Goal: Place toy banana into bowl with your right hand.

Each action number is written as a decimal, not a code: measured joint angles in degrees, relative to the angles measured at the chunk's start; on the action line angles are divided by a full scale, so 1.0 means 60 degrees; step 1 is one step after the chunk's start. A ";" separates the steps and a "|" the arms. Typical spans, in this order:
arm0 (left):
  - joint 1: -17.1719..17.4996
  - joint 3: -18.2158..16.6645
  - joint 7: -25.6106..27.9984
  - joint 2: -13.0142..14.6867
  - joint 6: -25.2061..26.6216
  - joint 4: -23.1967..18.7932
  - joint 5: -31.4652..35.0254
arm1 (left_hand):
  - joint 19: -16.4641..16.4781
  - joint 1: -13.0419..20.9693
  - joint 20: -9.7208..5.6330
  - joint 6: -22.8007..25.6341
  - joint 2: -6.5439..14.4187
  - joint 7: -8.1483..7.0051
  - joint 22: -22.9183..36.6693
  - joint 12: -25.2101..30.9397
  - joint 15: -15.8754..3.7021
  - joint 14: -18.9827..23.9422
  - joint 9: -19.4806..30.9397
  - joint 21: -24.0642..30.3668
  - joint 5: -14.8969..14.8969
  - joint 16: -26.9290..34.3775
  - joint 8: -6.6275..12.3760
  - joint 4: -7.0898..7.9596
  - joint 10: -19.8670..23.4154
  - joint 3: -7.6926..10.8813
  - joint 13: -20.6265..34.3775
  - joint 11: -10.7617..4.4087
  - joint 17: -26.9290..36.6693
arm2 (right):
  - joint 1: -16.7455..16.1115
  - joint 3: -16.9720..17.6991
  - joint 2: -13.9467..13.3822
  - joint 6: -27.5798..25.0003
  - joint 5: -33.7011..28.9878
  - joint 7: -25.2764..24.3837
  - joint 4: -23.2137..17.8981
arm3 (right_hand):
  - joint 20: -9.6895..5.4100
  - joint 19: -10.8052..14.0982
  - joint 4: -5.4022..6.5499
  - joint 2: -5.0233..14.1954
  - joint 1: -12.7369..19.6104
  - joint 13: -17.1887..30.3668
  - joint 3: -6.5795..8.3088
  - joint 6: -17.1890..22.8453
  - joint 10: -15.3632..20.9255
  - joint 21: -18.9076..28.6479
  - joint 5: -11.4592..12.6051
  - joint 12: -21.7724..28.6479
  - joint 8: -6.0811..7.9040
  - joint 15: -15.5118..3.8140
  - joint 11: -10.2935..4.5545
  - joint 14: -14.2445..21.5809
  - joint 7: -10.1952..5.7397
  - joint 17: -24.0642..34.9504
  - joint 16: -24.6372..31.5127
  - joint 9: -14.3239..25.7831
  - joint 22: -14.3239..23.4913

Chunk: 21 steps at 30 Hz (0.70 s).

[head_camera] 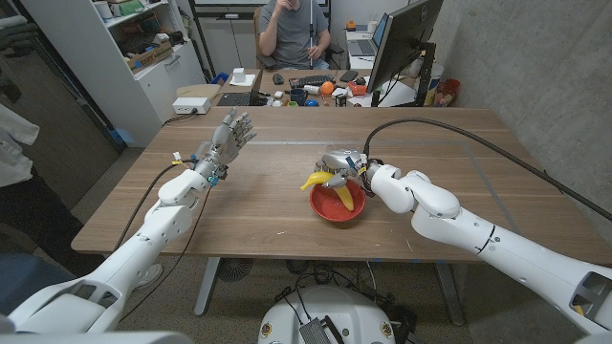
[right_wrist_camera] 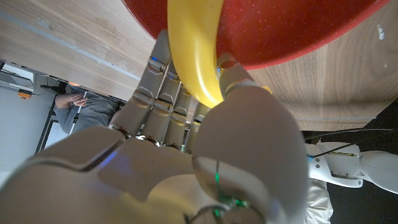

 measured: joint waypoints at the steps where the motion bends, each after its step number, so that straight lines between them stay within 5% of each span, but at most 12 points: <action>1: -0.0003 0.0007 0.0005 -0.0001 0.0000 0.0000 0.0007 | 0.0000 0.0000 0.0000 0.0000 0.0000 0.0000 0.0000 0.0000 0.0000 0.0000 0.0000 -0.0018 0.0025 0.0000 0.0000 0.0000 0.0000 0.0000 0.0000 0.0000 0.0000 | 0.0016 -0.0011 -0.0014 -0.0016 0.0033 0.0061 0.0000 | 0.0000 0.0000 0.0000 0.0000 0.0000 0.0001 0.0000 0.0000 0.0000 0.0000 0.0000 0.0000 0.0000 -0.0001 0.0000 0.0001 0.0000 0.0004 0.0000 -0.0003 0.0000; 8: 0.0005 0.0019 0.0057 0.0008 0.0024 -0.0081 0.0031 | 0.0000 0.0000 0.0000 0.0000 0.0000 0.0000 0.0000 0.0000 0.0000 0.0000 0.0000 -0.0018 0.0043 0.0000 0.0000 0.0000 0.0000 0.0000 0.0000 0.0000 0.0000 | 0.0028 -0.0039 -0.0131 -0.0121 0.0087 0.0198 -0.0077 | 0.0001 -0.0001 0.0000 0.0000 0.0000 -0.0077 0.0000 0.0000 -0.0040 0.0074 0.0000 -0.0046 -0.0047 -0.0138 -0.0041 -0.0041 0.0000 -0.0123 -0.0219 -0.0073 -0.0055; 13: 0.0057 0.0019 0.0090 0.0041 0.0028 -0.0171 0.0036 | 0.0000 0.0000 0.0000 0.0000 0.0000 0.0000 0.0000 0.0000 0.0000 0.0000 0.0000 -0.0018 0.0043 0.0000 0.0000 0.0000 0.0000 0.0000 0.0000 0.0000 0.0000 | 0.0024 -0.0057 -0.0183 -0.0210 0.0089 0.0293 -0.0163 | 0.0008 -0.0008 0.0175 0.0000 0.0000 -0.0230 -0.0175 0.0000 -0.0160 0.0131 -0.0001 -0.0212 -0.0397 -0.0225 -0.0161 -0.0055 0.0000 -0.0246 -0.0406 -0.0158 -0.0065; 21: 0.0213 -0.0011 0.0154 0.0111 0.0033 -0.0375 0.0033 | 0.0000 0.0000 0.0000 0.0000 0.0000 0.0000 0.0000 0.0000 0.0000 0.0000 0.0000 -0.0018 0.0043 0.0000 0.0000 0.0000 0.0000 0.0001 0.0000 0.0000 0.0000 | 0.0049 -0.0126 -0.0233 -0.0382 0.0085 0.0607 -0.0315 | 0.0462 -0.0680 0.0243 0.0001 -0.0001 -0.0547 -0.0242 -0.0116 -0.0709 -0.0119 0.0035 -0.0675 -0.1137 -0.0651 -0.0437 -0.0453 0.0105 -0.0740 -0.1332 -0.0422 -0.0137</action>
